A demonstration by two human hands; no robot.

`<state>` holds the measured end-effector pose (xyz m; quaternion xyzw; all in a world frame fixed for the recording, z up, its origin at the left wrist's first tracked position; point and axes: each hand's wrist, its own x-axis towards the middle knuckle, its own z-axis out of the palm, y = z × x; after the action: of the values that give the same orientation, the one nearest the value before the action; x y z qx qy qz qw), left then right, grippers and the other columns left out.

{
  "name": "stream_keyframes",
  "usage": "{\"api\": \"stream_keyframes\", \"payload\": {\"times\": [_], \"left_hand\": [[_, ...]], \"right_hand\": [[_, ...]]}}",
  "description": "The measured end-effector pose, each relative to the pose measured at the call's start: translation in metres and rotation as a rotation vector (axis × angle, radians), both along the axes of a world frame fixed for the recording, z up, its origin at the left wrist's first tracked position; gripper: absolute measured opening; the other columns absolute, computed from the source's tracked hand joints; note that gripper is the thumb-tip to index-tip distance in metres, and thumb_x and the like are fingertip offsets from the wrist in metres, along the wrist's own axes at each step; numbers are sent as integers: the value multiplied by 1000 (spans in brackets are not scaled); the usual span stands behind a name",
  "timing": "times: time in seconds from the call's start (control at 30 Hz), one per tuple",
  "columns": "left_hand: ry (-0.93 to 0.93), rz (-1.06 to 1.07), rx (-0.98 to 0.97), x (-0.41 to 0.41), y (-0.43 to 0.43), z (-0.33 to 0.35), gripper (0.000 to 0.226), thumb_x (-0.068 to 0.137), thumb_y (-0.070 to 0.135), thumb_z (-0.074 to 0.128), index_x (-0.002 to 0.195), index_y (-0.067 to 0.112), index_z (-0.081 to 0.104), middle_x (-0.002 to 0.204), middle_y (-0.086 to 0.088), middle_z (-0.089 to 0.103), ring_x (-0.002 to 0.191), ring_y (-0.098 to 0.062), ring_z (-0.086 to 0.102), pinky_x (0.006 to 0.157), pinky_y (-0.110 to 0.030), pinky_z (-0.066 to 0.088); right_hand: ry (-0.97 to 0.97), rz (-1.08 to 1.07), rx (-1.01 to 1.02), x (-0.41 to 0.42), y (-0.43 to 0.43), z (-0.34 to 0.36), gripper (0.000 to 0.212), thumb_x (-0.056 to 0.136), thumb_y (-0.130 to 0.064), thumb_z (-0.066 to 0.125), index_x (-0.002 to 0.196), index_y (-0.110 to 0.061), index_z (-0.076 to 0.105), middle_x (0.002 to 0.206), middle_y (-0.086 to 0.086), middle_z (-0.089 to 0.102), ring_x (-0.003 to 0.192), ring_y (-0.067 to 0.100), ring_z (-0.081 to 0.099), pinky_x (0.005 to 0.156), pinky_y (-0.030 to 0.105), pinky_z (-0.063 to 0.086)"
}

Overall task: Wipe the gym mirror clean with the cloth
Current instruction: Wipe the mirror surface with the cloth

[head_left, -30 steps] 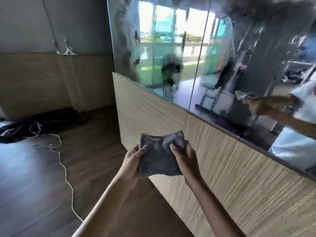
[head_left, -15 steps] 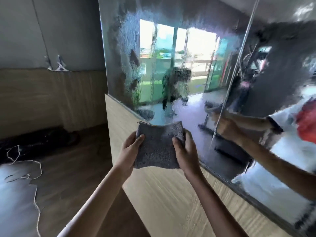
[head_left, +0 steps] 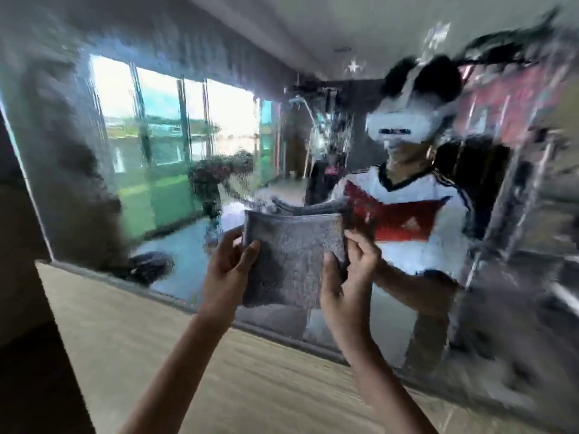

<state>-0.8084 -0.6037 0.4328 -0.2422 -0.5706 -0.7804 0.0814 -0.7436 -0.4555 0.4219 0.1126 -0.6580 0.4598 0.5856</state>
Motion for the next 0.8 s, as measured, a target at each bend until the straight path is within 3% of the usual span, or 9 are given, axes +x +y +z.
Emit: {"api": "stream_keyframes", "payload": {"times": [0.1,0.17,0.27,0.33,0.4,0.5,0.57,0.67,0.8], "left_hand": [[229,6,-37,-28,-8,28,26,87,42,65,105,46,47,76,-17,60,72,-21,54,65,-41,45],[394,-22,-47,-43,-9,48,17,94,38,60,99,43,44,78,-8,59,72,-11,55,67,-32,44],[678,45,-136,-56,-3,85,18,98,19,52,92,35,53,80,22,59,66,6,51,62,-10,38],[796,26,-158,-60,5,116,20,99,15,52,104,31,62,93,29,65,80,12,58,69,-6,40],[926,31,-133,-62,17,149,30,100,14,51,126,20,64,119,26,65,104,14,58,86,-5,41],[1139,102,-164,-62,38,211,49,100,25,46,148,17,47,128,5,66,104,1,58,94,-17,39],[1267,248,-220,-61,51,245,59,98,35,45,153,15,38,125,-1,67,111,-14,59,99,-29,35],[1378,521,-297,-61,62,288,73,96,48,41,157,10,28,136,-9,62,135,-23,49,111,-41,25],[1391,689,-397,-69,70,329,74,94,47,34,157,8,27,148,-13,53,147,-26,31,116,-47,11]], "right_hand": [[45,-203,57,-14,-14,25,18,94,-8,45,105,-22,47,97,-20,51,84,-5,51,77,12,42],[32,-324,135,-19,-17,47,28,88,0,41,95,-23,55,90,-13,53,84,1,54,76,18,44],[46,-475,214,-15,-19,83,41,86,4,36,107,-19,63,99,-12,54,89,4,59,82,7,40],[82,-566,212,-13,-11,116,42,91,3,36,121,-14,62,104,-4,52,94,-3,54,86,5,37],[120,-672,235,-9,-2,151,38,93,6,41,125,-2,60,108,2,52,100,-10,50,90,2,34],[219,-836,283,-2,12,215,38,96,-10,46,132,0,55,122,16,54,107,4,52,94,-2,28],[242,-942,343,-1,24,249,42,95,-17,47,136,-7,49,126,18,50,104,19,54,85,6,36],[235,-1151,442,0,37,297,47,93,-15,53,139,-3,48,130,15,45,94,25,56,67,26,46],[114,-1279,498,-5,47,343,53,95,-25,45,144,-3,43,135,23,49,109,37,58,75,49,58]]}}
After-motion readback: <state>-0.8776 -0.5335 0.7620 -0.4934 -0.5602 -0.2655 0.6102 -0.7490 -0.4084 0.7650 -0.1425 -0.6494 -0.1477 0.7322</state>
